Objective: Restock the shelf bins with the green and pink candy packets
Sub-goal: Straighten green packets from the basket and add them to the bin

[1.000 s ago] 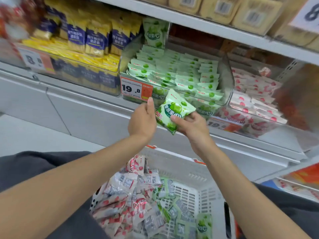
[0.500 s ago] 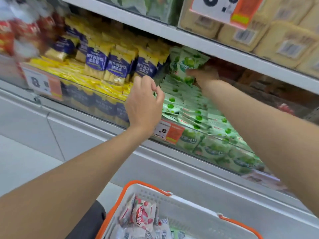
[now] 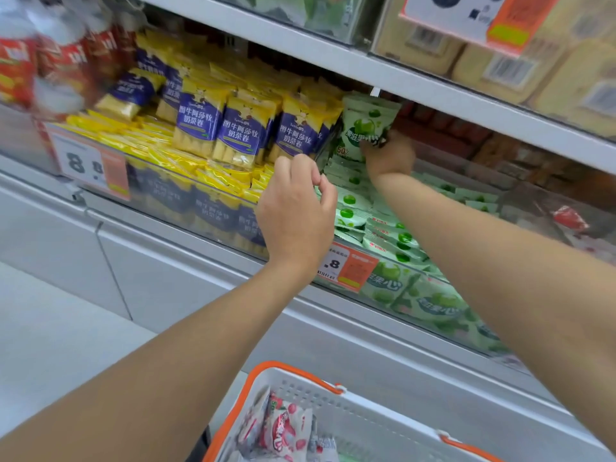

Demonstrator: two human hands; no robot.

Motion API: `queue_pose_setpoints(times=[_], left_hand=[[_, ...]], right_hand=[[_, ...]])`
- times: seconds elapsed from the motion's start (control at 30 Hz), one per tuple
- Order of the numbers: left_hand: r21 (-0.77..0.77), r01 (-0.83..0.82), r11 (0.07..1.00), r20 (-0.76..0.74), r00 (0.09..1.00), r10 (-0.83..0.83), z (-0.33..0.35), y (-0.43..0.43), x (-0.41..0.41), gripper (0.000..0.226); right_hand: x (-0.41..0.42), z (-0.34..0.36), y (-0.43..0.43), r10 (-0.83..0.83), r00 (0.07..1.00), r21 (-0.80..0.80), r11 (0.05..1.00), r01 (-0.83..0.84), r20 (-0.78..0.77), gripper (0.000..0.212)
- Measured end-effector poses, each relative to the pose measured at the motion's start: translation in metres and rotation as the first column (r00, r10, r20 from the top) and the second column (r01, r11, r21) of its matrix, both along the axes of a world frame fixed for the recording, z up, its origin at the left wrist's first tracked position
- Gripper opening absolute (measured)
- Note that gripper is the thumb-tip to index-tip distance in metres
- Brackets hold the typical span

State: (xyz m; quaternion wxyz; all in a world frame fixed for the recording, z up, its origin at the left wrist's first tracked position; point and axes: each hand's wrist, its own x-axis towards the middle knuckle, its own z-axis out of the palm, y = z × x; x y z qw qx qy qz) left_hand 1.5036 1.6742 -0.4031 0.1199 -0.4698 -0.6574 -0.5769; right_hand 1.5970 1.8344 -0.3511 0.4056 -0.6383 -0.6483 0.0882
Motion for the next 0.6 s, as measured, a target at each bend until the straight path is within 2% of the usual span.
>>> queue_pose_setpoints(times=[0.23, 0.4, 0.5, 0.6], left_hand=[[0.004, -0.006, 1.000, -0.006, 1.000, 0.006, 0.001, 0.000, 0.000, 0.011], [-0.004, -0.007, 1.000, -0.020, 1.000, 0.006, 0.001, -0.001, -0.001, 0.011], [-0.024, 0.007, 1.000, -0.005, 1.000, -0.008, 0.004, -0.004, 0.000, 0.014], [-0.080, 0.060, 0.995, 0.045, 0.997, -0.056, 0.011, -0.008, 0.000, 0.019]], right_hand=[[0.003, 0.003, -0.002, 0.004, 0.994, -0.043, 0.999, -0.009, -0.113, 0.049], [0.006, 0.001, -0.008, 0.002, 0.986, -0.084, 0.996, -0.016, -0.166, 0.058], [0.017, 0.005, -0.023, -0.004, 0.989, -0.118, 0.993, -0.014, -0.148, 0.051], [0.032, 0.008, -0.051, 0.120, 0.988, -0.183, 0.974, -0.137, -0.099, 0.041]])
